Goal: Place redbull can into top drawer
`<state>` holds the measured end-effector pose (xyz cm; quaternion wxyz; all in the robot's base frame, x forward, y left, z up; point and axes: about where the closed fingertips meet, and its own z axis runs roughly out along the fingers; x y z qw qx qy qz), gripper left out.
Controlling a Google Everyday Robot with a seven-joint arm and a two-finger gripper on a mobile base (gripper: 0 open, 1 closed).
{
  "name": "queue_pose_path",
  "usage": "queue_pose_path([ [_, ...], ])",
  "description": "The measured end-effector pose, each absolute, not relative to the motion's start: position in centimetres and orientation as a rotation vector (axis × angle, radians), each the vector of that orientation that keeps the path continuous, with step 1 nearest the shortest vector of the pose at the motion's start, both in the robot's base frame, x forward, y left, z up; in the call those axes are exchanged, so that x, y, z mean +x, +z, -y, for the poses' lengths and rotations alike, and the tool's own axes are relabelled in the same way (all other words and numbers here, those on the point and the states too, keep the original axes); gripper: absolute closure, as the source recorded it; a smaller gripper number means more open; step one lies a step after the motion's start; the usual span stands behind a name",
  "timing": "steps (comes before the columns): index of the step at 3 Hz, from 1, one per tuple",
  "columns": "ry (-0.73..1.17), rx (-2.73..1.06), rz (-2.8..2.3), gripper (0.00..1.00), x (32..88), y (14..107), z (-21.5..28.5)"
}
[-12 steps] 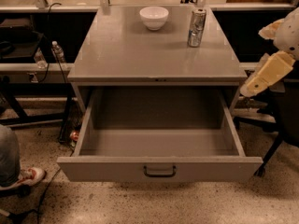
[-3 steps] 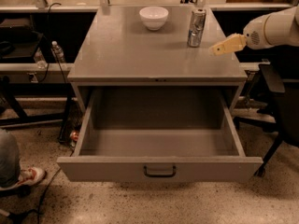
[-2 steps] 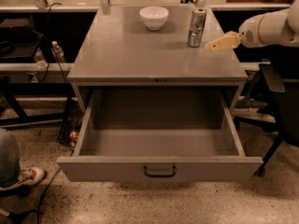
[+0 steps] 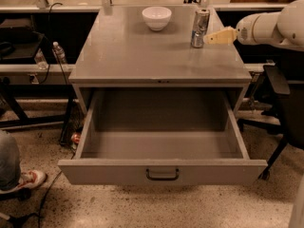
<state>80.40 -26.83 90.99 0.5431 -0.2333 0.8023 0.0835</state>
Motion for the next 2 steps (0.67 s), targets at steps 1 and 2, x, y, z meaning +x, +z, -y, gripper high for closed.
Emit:
queue_pose_path([
  [1, 0.183, -0.5, -1.873, 0.0, 82.6, 90.7, 27.2],
  [2, 0.204, -0.478, -1.841, 0.0, 85.0, 90.4, 26.4],
])
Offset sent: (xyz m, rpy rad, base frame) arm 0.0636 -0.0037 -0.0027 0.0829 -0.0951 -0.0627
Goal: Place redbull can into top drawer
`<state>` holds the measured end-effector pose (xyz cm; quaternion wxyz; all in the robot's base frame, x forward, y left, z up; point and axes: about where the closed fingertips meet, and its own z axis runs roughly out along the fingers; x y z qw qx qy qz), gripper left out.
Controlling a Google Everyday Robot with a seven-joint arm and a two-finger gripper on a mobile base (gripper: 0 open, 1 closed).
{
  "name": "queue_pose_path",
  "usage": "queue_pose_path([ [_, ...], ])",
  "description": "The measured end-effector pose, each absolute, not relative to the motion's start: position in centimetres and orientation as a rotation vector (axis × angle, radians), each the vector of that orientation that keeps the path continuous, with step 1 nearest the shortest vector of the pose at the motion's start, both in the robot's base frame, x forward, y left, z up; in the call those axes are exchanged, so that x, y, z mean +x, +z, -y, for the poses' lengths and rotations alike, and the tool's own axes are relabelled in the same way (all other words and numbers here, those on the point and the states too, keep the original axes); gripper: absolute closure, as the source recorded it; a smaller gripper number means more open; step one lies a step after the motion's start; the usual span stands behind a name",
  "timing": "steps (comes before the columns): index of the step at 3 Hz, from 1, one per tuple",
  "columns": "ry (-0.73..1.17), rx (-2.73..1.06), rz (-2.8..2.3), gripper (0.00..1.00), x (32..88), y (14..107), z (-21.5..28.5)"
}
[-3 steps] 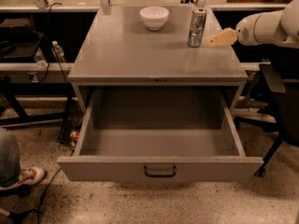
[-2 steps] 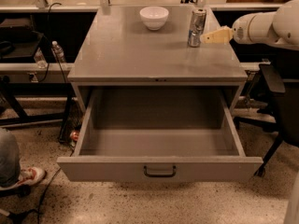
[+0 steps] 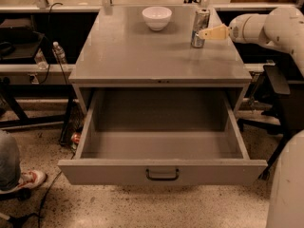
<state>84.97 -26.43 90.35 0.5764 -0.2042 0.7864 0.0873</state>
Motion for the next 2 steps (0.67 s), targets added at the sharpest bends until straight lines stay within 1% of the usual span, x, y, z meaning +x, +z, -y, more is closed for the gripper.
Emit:
queue_pose_path([
  [2, 0.245, -0.503, -1.809, 0.0, 86.97, 90.26, 24.59],
])
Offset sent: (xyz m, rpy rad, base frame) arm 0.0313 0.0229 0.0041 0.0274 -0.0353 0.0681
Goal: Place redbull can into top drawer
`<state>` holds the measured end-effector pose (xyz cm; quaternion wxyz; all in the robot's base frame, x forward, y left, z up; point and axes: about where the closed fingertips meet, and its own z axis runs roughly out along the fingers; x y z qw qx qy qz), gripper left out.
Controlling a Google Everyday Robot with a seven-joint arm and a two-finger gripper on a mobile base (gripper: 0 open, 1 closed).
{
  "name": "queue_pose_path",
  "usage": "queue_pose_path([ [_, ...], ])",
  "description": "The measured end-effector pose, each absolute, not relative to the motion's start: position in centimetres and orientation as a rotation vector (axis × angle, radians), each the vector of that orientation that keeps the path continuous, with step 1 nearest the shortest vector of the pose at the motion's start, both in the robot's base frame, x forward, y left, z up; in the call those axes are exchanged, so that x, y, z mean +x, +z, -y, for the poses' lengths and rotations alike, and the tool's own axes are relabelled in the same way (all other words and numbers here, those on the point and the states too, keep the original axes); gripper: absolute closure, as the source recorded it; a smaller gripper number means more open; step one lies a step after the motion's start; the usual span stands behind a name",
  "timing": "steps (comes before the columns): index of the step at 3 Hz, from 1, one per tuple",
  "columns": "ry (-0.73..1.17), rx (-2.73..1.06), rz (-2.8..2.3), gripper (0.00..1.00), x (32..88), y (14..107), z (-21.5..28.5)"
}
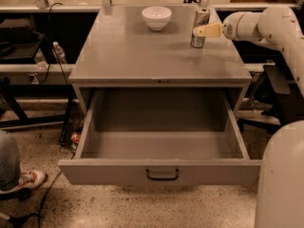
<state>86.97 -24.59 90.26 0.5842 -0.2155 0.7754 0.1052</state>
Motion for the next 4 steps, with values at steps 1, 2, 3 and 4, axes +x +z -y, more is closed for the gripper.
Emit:
queue_pose_path([
  [1, 0.26, -0.518, -1.789, 0.0, 87.4, 90.6, 23.7],
  [2, 0.276, -0.528, -1.773, 0.0, 87.4, 90.9, 23.1],
  [3, 0.296, -0.537, -1.768, 0.0, 87.4, 90.9, 22.5],
  [4, 0.322, -0.547, -1.768, 0.0, 87.6, 90.6, 21.6],
])
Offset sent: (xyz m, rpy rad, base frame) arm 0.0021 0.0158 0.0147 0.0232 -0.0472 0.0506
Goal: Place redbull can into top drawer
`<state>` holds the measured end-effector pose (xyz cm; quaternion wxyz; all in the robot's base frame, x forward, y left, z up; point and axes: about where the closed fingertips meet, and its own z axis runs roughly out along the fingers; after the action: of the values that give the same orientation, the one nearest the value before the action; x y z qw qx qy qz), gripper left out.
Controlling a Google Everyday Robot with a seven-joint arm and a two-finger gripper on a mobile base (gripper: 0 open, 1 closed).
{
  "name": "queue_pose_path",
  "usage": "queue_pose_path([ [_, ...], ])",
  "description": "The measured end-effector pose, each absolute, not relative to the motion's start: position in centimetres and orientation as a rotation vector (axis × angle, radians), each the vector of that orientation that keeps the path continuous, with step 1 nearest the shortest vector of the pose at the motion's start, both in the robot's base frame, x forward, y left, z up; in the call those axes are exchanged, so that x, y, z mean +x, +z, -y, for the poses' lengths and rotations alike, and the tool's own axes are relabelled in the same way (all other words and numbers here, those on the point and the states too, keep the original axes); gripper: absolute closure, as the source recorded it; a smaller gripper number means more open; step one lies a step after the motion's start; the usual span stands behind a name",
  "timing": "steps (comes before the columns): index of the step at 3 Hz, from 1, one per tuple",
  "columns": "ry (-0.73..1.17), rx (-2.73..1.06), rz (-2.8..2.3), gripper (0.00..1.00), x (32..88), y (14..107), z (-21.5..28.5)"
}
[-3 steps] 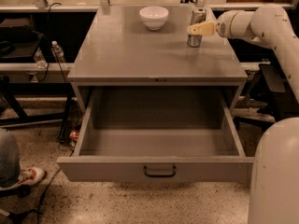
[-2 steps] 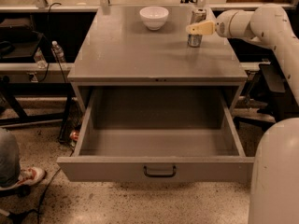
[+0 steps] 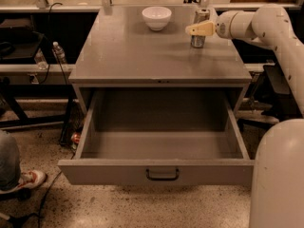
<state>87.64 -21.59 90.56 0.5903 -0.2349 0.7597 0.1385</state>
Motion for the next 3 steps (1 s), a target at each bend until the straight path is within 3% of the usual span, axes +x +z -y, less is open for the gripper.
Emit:
queue_pose_path([
  [1, 0.333, -0.55, -1.766, 0.0, 87.9, 90.5, 21.1],
  [3, 0.34, -0.539, -1.757, 0.41, 88.6, 90.1, 20.1],
])
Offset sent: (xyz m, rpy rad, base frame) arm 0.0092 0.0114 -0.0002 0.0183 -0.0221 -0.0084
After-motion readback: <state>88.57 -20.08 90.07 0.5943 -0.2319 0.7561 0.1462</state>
